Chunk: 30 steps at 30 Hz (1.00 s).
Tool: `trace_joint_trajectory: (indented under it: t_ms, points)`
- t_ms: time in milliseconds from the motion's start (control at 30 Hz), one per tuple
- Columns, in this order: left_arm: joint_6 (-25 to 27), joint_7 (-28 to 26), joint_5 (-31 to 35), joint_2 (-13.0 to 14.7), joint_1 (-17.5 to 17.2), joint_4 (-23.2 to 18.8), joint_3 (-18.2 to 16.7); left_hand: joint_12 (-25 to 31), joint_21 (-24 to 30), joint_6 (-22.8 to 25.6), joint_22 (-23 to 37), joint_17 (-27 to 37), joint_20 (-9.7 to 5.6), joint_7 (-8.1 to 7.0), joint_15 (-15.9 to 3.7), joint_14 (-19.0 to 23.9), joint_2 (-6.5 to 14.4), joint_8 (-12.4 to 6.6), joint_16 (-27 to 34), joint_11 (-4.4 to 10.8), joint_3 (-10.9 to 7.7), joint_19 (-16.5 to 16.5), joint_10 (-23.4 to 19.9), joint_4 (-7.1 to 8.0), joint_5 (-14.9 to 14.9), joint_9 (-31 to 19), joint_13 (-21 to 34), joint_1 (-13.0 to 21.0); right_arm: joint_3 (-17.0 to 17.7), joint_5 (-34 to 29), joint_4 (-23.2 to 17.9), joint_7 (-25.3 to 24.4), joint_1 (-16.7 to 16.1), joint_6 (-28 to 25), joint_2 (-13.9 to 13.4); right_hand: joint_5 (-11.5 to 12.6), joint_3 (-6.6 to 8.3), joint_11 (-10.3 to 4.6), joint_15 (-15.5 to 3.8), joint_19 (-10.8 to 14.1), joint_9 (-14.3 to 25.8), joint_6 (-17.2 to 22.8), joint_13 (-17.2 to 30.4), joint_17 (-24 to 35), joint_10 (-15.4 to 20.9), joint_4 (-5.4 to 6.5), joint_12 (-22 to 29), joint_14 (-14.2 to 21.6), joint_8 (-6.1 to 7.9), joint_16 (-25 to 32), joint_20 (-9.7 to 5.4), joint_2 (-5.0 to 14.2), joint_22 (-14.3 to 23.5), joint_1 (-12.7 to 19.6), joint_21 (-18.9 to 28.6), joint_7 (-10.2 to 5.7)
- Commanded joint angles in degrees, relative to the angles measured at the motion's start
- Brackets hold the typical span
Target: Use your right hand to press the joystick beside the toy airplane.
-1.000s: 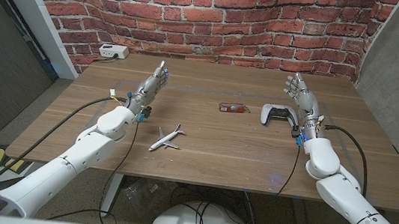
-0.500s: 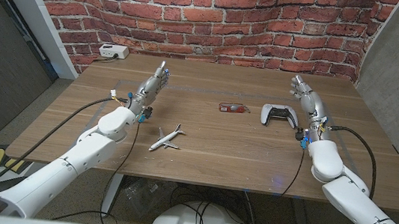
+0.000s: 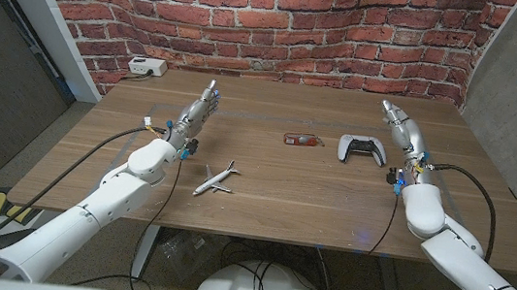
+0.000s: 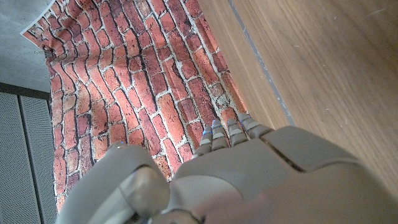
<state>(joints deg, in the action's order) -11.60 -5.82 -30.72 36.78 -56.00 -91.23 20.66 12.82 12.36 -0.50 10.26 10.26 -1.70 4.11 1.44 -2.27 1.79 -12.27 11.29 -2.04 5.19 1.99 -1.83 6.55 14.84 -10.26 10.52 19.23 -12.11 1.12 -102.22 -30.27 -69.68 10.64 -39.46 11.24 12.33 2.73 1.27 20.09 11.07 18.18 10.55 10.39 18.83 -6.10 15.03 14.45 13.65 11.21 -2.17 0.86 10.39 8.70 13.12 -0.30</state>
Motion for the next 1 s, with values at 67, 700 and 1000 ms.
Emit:
trace_joint_trajectory:
  t_ms: [67, 700, 1000]
  points:
    - [0.07, -0.83, 0.53, 0.21, -0.44, -0.89, -0.27, -0.23, -0.16, 0.43, 0.2, 0.22, 0.27, 0.21, -0.21, 0.17, 0.05, 0.02, -0.25, 0.0, 0.04, 0.35, -0.12, -0.21, 0.09, -0.25, 0.19, 0.21, -0.26, -9.82, -3.79, -5.2, -1.48, -8.88, -1.73, 0.17, 0.03, 0.19, 0.23, -0.63, 0.24, 0.28, 0.06, 0.06, -0.65, -0.49, -0.4, -0.85, -0.38, -0.38, 0.04, -0.23, 0.16, 0.96, -0.35, -0.15]
    - [0.36, -2.28, 0.31, 0.71, -2.09, -2.31, -1.35, -0.4, -0.25, 0.61, 0.21, 0.22, 0.33, 0.1, -0.2, 0.1, 0.76, 0.2, -0.4, 0.01, -0.2, 0.47, -0.2, -0.39, -0.1, -0.26, 0.2, 0.83, -4.93, -24.4, -7.77, -9.24, -1.08, -23.57, -5.01, 0.36, -0.19, -1.0, -0.8, -0.96, 0.18, -0.82, 0.02, 0.04, -1.28, -0.83, -1.04, -1.15, -1.17, -0.52, -0.48, -0.67, 0.16, 1.3, -0.74, -0.88]
    - [0.08, -2.04, 0.4, 1.23, -2.35, -2.61, -1.75, -0.5, -0.29, 0.53, 0.21, 0.21, 0.4, 0.2, -0.11, -0.02, 1.03, 0.32, -0.48, 0.03, -0.29, 0.55, -0.12, -0.46, -0.21, -0.26, 0.2, 1.07, -6.93, -28.21, -7.9, -11.46, -0.42, -26.1, -5.37, 0.54, -0.31, -1.41, -0.91, -1.12, 0.15, -0.02, -0.01, 0.04, -1.96, -0.99, -1.51, -1.58, -0.98, -0.7, -0.82, -0.94, 0.16, 1.48, -0.91, -1.15]
